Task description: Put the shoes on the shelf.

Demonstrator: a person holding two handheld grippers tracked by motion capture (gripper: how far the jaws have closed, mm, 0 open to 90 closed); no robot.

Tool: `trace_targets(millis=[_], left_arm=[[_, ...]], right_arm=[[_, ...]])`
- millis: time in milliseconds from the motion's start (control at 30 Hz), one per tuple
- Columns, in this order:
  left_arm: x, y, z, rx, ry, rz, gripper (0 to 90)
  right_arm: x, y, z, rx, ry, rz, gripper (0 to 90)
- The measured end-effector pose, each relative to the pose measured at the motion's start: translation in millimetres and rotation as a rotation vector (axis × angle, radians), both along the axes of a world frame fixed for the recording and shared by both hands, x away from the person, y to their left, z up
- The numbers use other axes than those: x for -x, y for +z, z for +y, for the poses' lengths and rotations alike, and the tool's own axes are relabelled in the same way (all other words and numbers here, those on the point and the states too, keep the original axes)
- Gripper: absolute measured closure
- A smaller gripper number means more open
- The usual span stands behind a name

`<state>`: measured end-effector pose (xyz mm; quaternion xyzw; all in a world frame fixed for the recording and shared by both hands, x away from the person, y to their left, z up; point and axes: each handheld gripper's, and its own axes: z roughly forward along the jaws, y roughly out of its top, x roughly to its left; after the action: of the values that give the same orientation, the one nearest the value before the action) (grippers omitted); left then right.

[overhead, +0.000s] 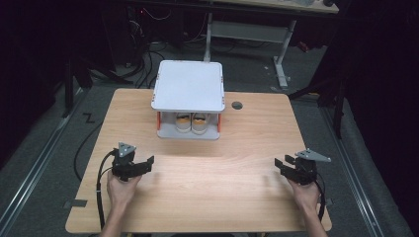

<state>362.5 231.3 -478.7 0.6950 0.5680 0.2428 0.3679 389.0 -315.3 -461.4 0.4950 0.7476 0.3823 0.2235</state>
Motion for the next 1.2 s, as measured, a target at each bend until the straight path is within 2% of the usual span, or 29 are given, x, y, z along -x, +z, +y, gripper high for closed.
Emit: trace_targets(millis=[200,300,600,733,1100,1200], left_arm=[[-1.9,-10.8,5.3,-0.004,0.021,0.026,21.9],[-3.0,-14.6,7.1,-0.013,0.037,0.031,22.0],[-7.1,-24.5,9.6,-0.07,0.056,0.057,22.1],[-7.6,-27.5,8.4,-0.089,0.054,0.06,22.1],[-8.8,-28.3,7.1,-0.104,0.056,0.063,22.1],[-8.8,-28.4,7.2,-0.101,0.058,0.064,22.1]], right_arm=[[0.7,-11.4,-8.1,0.001,-0.032,0.013,49.7],[-0.6,-16.0,-9.5,0.019,-0.041,0.023,49.7],[-4.5,-27.9,-9.5,0.044,-0.053,0.04,49.5],[-6.3,-31.0,-8.7,0.051,-0.057,0.047,48.9],[-10.1,-38.2,-4.1,0.076,-0.057,0.065,47.6],[-10.0,-39.0,-1.5,0.092,-0.051,0.055,47.5]])
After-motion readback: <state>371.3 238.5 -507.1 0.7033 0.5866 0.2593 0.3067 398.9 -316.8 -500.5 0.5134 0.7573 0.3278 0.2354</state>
